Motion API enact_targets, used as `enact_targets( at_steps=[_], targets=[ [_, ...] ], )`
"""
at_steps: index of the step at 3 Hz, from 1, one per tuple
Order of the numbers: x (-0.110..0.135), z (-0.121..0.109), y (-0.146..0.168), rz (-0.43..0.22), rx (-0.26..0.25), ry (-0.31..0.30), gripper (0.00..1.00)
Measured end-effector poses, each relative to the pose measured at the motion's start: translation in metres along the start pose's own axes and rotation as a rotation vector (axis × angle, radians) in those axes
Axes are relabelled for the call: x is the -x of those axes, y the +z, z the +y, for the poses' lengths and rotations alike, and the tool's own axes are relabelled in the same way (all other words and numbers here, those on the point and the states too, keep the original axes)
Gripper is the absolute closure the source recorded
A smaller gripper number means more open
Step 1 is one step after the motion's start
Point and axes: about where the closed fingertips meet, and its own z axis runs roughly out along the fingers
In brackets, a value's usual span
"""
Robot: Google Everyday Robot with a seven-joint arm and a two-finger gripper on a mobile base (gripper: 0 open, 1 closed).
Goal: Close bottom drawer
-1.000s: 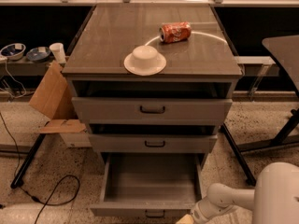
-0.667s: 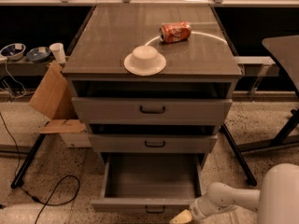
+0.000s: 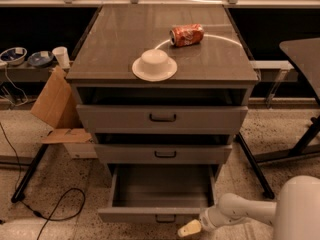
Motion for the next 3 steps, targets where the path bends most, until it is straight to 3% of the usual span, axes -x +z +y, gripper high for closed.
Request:
enact_targets(
  at_steps=[1, 3],
  targets=[
    [0.004, 0.000, 0.001, -0.009, -0.001, -0.001, 0.00],
    [0.077, 0.003, 0.024, -0.171, 0.001, -0.036, 0.00]
  ],
)
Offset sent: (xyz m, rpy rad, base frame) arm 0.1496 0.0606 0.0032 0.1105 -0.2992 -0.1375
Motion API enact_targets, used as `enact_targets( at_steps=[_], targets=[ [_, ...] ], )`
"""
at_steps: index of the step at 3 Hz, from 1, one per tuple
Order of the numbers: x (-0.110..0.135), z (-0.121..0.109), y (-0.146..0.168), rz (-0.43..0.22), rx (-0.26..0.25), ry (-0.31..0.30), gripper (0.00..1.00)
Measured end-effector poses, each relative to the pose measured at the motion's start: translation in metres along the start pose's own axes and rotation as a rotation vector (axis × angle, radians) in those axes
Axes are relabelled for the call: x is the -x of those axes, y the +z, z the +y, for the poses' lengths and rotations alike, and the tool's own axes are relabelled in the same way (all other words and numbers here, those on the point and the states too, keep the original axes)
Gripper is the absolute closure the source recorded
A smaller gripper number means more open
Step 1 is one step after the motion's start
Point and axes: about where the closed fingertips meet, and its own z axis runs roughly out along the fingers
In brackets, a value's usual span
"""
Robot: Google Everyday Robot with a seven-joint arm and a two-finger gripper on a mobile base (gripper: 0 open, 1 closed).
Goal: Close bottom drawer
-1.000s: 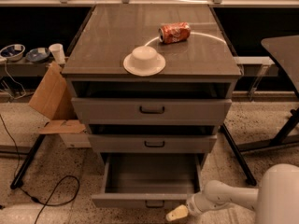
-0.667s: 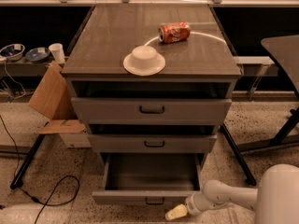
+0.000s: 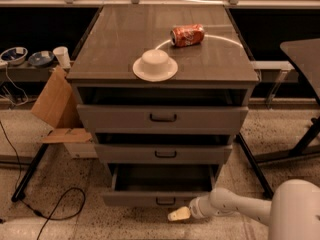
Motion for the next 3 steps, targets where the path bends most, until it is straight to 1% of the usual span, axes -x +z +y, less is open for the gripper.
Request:
enact_targets(
  at_steps=[1, 2, 3],
  targets=[
    [0.000, 0.000, 0.000, 0.000, 0.000, 0.000, 0.00],
    [0.038, -0.005, 0.007, -0.073, -0.011, -0.024, 0.00],
    [0.037, -0.005, 0.007, -0.073, -0.011, -0.024, 0.00]
  ],
)
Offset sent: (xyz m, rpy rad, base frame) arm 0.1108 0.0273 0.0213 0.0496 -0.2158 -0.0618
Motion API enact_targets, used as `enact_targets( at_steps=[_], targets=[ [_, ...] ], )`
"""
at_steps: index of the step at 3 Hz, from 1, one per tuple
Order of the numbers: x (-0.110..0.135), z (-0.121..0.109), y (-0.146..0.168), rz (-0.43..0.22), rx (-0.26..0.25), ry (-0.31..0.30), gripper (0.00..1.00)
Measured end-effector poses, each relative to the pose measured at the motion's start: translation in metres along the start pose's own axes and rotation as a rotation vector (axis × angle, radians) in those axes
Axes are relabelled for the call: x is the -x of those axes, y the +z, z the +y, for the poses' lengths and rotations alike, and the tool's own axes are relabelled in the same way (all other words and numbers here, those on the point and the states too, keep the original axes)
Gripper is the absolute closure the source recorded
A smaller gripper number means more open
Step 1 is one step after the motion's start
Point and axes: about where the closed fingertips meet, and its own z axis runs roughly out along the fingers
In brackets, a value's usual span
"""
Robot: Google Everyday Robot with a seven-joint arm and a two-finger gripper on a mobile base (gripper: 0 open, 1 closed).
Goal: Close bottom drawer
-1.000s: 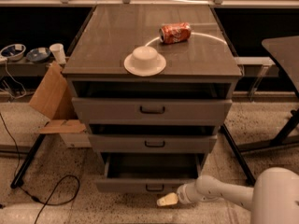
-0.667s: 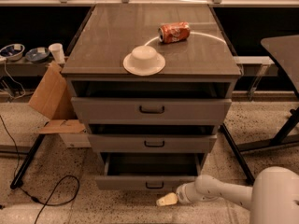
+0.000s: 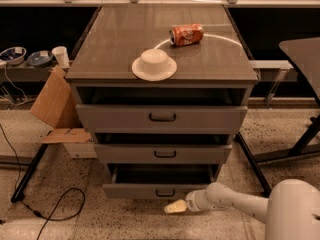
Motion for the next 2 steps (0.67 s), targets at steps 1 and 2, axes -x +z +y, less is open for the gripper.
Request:
enact_targets(
  at_steps=[1, 2],
  targets=[
    [0.0305, -0.0064, 0.0063, -0.051, -0.014, -0.020, 0.00],
    [0.0288, -0.0060, 0.0055, -0.051, -0.014, -0.020, 0.00]
  ],
)
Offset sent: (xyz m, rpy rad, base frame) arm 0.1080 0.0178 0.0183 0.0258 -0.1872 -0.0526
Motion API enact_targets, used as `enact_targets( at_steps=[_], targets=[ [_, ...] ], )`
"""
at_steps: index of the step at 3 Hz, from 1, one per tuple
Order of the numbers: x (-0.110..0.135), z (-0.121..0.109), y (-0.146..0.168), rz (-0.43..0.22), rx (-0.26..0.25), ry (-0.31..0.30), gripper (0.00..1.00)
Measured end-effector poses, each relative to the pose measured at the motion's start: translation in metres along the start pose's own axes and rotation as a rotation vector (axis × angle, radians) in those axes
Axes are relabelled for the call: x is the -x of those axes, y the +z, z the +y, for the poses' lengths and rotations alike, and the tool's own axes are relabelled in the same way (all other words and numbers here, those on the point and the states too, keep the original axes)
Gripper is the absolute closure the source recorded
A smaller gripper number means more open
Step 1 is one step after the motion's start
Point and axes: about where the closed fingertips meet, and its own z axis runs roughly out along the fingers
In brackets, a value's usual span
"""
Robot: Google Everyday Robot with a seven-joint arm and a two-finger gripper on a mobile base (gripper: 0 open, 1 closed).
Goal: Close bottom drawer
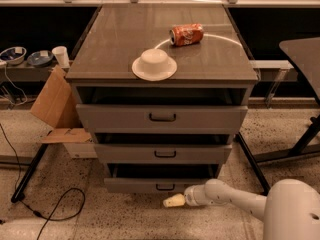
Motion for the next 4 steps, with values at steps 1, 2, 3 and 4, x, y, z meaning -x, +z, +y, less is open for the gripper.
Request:
enact_targets(
  at_steps=[1, 2, 3, 4],
  targets=[
    [0.022, -0.006, 0.008, -0.038, -0.007, -0.015, 0.00],
    [0.025, -0.007, 0.009, -0.047, -0.009, -0.018, 0.00],
    [0.043, -0.011, 0.015, -0.076, -0.015, -0.035, 0.00],
    [0.041, -0.011, 0.014, -0.076, -0.015, -0.035, 0.00]
  ],
)
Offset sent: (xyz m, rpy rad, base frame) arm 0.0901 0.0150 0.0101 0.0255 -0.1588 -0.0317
